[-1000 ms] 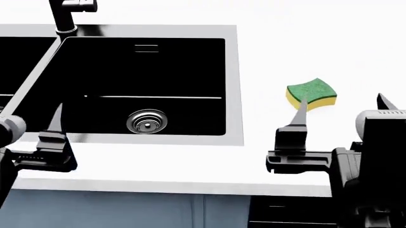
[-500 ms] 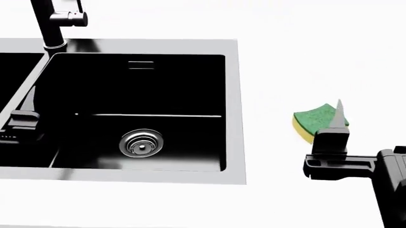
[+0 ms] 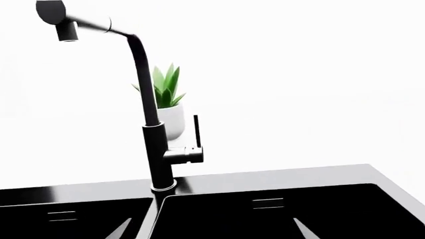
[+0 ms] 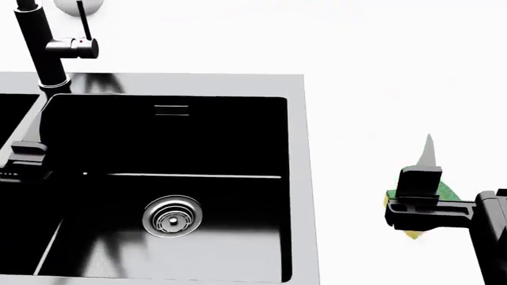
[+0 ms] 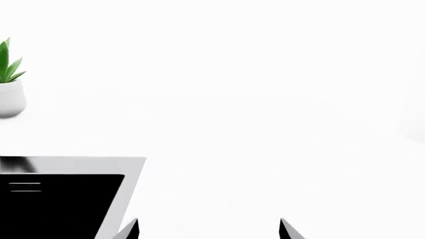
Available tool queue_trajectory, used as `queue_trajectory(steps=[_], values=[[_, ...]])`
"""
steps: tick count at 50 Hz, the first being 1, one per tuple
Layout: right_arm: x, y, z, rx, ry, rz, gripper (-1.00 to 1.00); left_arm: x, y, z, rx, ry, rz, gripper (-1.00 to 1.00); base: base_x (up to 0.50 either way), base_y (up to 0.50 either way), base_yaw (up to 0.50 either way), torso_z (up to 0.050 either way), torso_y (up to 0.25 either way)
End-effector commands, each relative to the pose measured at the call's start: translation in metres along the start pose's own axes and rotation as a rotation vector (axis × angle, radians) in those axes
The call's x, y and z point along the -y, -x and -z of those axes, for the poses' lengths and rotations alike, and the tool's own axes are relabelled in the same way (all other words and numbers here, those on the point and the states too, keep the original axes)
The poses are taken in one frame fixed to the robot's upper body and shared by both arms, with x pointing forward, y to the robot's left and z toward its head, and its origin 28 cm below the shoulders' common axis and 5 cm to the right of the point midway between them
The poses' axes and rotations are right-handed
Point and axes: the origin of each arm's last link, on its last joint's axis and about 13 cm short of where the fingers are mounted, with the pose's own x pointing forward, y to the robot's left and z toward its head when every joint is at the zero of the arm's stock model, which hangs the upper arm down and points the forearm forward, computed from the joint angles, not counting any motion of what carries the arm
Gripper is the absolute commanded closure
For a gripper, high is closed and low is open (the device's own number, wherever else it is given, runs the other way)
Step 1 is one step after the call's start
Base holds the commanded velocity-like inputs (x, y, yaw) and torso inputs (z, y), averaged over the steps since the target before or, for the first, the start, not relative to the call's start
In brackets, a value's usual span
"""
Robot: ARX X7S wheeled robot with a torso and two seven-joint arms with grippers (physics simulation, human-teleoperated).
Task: Pick the pan and sponge and place them into the sink. Then turn on the water.
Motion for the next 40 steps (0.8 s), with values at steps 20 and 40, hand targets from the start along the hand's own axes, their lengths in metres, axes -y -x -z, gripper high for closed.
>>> queue_trajectory(steps=[20,40], values=[[0.003,0.0,0.002,-0.014,-0.004,0.058,-1.0,-0.001,-0.001,0.003,-0.013,-0.013,0.0,-1.0,0.23,0.04,0.0,0.0,0.0],[-0.016,-0.01,0.009,-0.18,-0.058,0.281,-1.0,-0.002,-0.001,0.002,-0.014,-0.012,0.006,-1.0,0.06,0.01,0.0,0.0,0.001]])
